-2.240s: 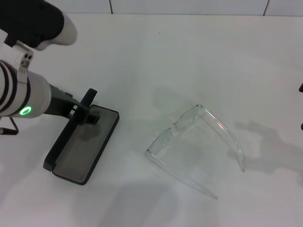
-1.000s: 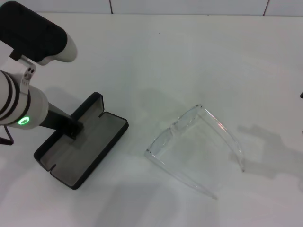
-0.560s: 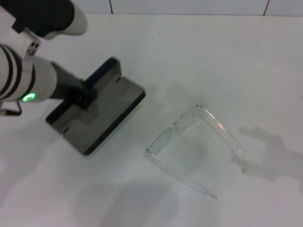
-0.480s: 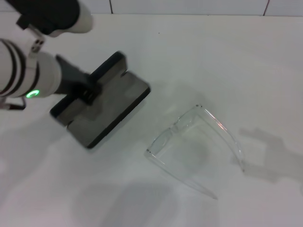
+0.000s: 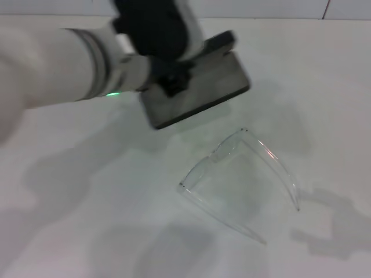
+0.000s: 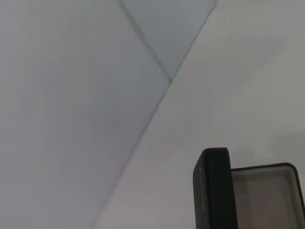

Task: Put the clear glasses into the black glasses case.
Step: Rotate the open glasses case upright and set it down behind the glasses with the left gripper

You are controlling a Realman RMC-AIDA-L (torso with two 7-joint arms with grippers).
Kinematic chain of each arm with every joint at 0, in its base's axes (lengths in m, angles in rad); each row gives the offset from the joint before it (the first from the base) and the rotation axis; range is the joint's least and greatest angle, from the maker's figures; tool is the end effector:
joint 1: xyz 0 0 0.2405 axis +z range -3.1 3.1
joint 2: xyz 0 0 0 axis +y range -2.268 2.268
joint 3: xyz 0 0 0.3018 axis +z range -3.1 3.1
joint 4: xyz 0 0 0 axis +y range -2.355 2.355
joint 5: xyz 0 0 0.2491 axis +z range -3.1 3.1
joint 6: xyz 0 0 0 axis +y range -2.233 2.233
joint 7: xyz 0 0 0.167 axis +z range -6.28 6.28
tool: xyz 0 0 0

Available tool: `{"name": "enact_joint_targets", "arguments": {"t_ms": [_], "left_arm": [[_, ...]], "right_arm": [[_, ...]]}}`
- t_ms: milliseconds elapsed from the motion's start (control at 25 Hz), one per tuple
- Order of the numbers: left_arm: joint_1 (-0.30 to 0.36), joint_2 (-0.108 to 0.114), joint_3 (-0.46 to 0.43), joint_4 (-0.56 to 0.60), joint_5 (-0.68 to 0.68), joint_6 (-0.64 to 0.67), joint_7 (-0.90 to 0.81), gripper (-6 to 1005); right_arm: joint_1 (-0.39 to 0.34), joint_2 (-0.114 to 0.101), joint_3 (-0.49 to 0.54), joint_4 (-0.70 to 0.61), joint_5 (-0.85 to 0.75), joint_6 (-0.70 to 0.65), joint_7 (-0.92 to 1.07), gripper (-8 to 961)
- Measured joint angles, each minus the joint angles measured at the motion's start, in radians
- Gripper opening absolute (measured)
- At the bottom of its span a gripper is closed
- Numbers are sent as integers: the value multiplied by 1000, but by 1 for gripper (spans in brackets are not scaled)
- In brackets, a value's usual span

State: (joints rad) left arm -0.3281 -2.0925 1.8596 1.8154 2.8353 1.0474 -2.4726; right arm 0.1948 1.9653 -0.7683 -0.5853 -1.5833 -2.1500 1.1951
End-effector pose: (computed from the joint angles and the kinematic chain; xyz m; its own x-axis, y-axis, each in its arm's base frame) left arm -0.1179 0.3876 -0.0606 0.9842 0.0526 -0.1692 -0.0752 -0.7408 -0.6675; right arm 0.3489 0.2319 0.0408 0.5396 -0.1854 -0.8213 -0.3011 -0.9534 0.0174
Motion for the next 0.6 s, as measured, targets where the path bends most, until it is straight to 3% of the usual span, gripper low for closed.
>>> {"name": "enact_joint_targets", "arguments": {"t_ms": [120,400,600], "left_arm": [[-67,-1,34,-115,-2,-86,36,208],[-239,-5,94,-378,-1,-134,44,214],[-267,-7,159,-438,-2,-173,46,218]], "right_arm": [[-10,1,-1,4,-14,0,-5,853],[-12,5,6,16,-19,9,-14,852],[-8,5,8,16,-20,29,-15,852]]}}
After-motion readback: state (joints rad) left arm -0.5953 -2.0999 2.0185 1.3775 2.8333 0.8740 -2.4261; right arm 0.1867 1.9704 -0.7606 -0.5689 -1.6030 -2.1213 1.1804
